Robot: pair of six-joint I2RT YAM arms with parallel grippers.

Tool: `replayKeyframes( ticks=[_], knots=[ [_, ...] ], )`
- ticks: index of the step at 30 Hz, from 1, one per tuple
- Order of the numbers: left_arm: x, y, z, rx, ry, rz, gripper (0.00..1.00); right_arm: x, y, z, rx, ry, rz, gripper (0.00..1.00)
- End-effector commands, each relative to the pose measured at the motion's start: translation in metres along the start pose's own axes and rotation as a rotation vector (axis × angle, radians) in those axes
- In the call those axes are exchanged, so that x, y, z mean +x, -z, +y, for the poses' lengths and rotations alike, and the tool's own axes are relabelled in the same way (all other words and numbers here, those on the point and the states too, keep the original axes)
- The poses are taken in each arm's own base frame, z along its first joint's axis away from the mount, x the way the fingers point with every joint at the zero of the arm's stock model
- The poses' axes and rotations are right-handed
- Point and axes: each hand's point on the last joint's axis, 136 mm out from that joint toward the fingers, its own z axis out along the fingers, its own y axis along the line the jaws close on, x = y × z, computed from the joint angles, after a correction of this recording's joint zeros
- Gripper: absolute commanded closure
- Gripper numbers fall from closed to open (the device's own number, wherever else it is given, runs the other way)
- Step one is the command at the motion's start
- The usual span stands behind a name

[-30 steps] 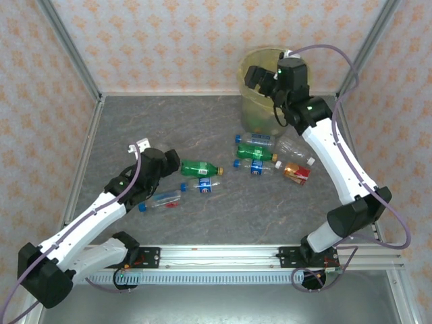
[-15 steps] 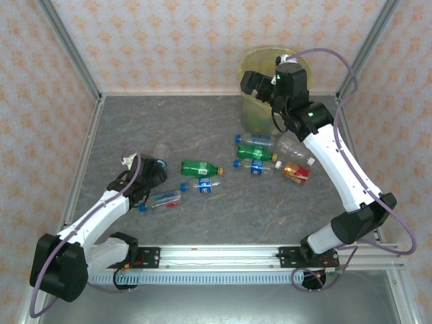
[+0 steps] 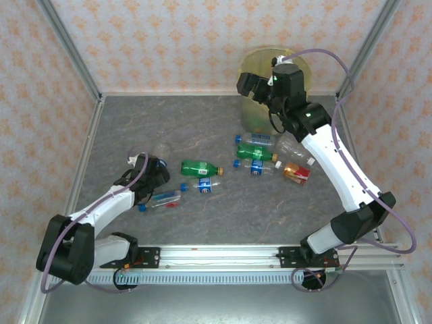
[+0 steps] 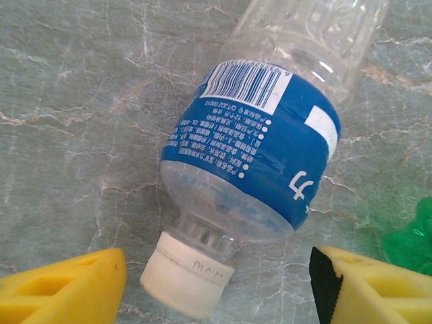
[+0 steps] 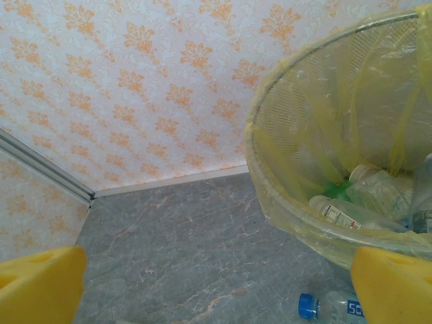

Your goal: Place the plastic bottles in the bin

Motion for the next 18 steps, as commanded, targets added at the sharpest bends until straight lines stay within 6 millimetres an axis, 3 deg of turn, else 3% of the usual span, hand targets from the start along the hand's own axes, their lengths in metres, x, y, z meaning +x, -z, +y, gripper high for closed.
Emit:
replayKeyframes(
  ticks=[1,8,18],
  knots=[
    [-0.007,-0.007,-0.009,0.028,-0.013,-0.007,0.29,-0.006,0.004,0.006,-0.018,-0.002,-0.012,0.00],
    [-0.007,-0.019,-0.018,0.042,-0.024,0.020,0.33,-0.005,0.006,0.002,-0.002,0.002,-0.016,0.00],
    [-0.004,-0.032,-0.026,0.060,-0.035,0.051,0.52,-0.002,0.003,0.003,-0.006,0.005,-0.009,0.00]
  ],
)
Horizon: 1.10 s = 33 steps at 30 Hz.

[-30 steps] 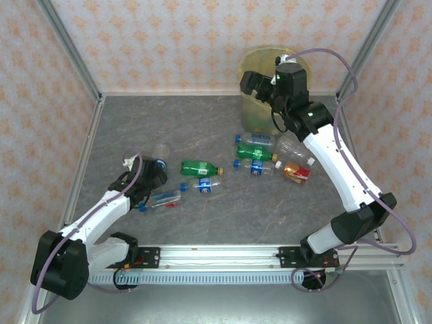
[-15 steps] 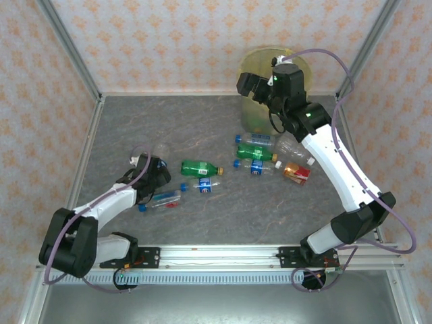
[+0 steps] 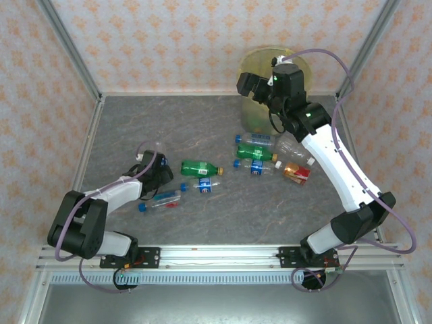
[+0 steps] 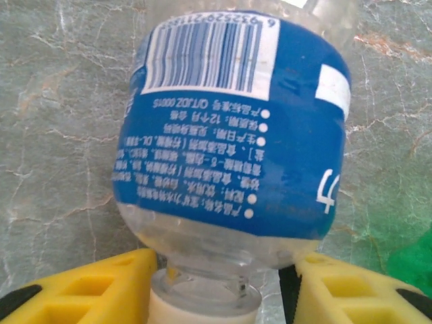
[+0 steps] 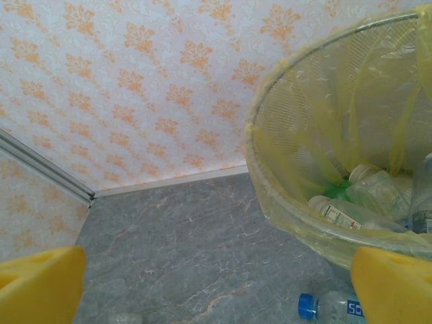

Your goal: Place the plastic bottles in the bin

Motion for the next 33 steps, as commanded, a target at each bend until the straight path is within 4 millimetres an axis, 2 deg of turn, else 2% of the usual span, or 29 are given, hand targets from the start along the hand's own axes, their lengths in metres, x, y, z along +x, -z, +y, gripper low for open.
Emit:
replayKeyframes(
  ticks=[1,9,13,17,20,24,27,33],
  knots=[
    [-0.012,-0.002,-0.009,0.028,-0.001,-0.020,0.54,-0.003,0.003,0.003,-0.007,0.005,-0.010,0.00],
    [-0.021,0.008,-0.013,0.042,-0.001,-0.047,0.77,-0.003,0.004,0.007,-0.022,0.003,-0.007,0.00],
    [-0.029,0.021,-0.018,0.064,-0.006,-0.074,0.79,-0.003,0.006,0.011,-0.041,0.000,-0.008,0.00],
    [-0.042,0.041,-0.030,0.114,-0.033,-0.115,0.78,-0.001,0.007,0.022,-0.090,0.003,0.001,0.00],
    [-0.056,0.064,-0.046,0.185,-0.060,-0.168,0.78,0.004,0.008,0.035,-0.133,0.027,0.008,0.00],
    [-0.072,0.101,-0.079,0.291,-0.132,-0.258,0.78,0.016,0.009,0.063,-0.227,0.062,0.037,0.00],
    [-0.075,0.129,-0.106,0.360,-0.207,-0.322,0.78,0.021,0.006,0.079,-0.289,0.065,0.062,0.00],
    [-0.072,0.172,-0.149,0.476,-0.322,-0.393,0.78,0.038,0.004,0.105,-0.425,0.086,0.152,0.00]
  ],
)
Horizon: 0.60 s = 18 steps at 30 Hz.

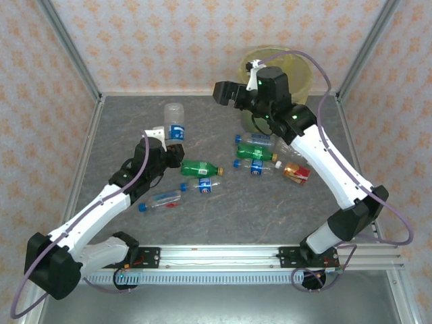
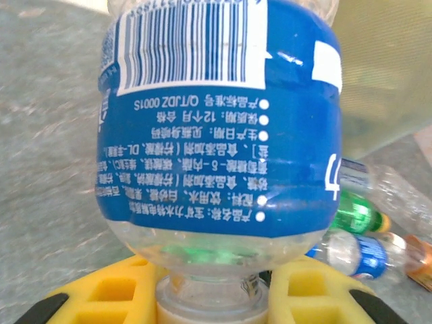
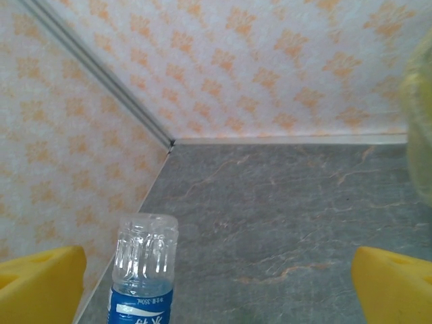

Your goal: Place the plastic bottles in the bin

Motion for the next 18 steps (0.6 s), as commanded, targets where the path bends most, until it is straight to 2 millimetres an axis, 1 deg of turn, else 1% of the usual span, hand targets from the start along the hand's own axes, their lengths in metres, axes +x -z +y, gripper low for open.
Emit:
replayKeyframes(
  ticks=[1,5,8,14,18],
  knots=[
    [-0.021,0.014,-0.026,0.040,-0.095,-0.071,0.78,-0.002,0.001,0.031,-0.151,0.042,0.030,0.00],
    [-0.023,0.023,-0.055,0.102,-0.158,-0.096,0.78,0.016,-0.006,0.042,-0.226,0.036,0.123,0.07],
    [-0.025,0.028,-0.070,0.134,-0.182,-0.110,0.78,0.026,-0.011,0.045,-0.254,0.019,0.175,0.10],
    [-0.025,0.032,-0.088,0.162,-0.223,-0.115,0.79,0.042,-0.017,0.052,-0.301,-0.003,0.244,0.12],
    [-0.027,0.035,-0.098,0.177,-0.237,-0.126,0.79,0.059,-0.023,0.055,-0.323,-0.024,0.298,0.14]
  ],
)
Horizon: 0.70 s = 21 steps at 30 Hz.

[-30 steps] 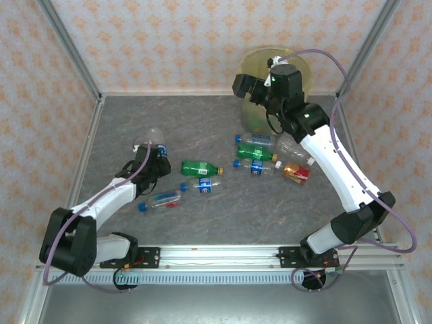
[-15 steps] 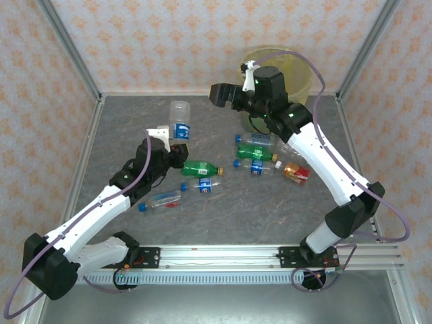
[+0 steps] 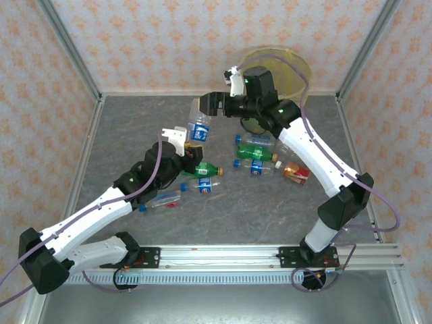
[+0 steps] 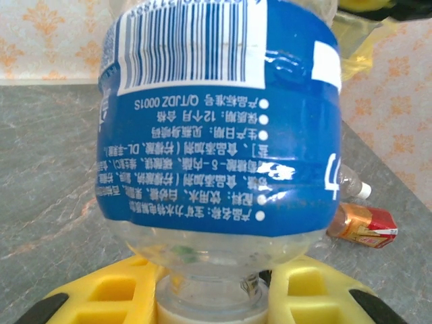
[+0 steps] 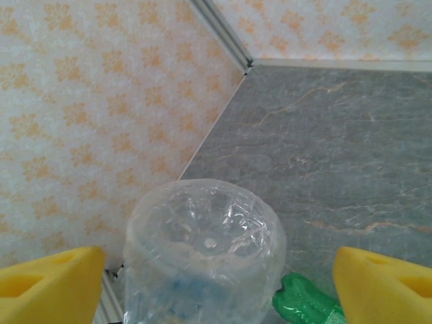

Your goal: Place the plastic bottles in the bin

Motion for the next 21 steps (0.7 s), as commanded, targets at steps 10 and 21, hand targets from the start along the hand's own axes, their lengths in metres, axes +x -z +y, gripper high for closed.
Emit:
replayKeyframes(
  ticks=[10,21],
  knots=[
    [-0.021,0.003,-0.017,0.011,-0.040,-0.054,0.79,0.018,-0.013,0.022,-0.105,-0.019,0.094,0.28],
    [-0.025,0.007,-0.012,-0.018,-0.027,-0.062,0.46,-0.007,0.004,0.027,-0.066,0.009,-0.006,0.44]
  ],
)
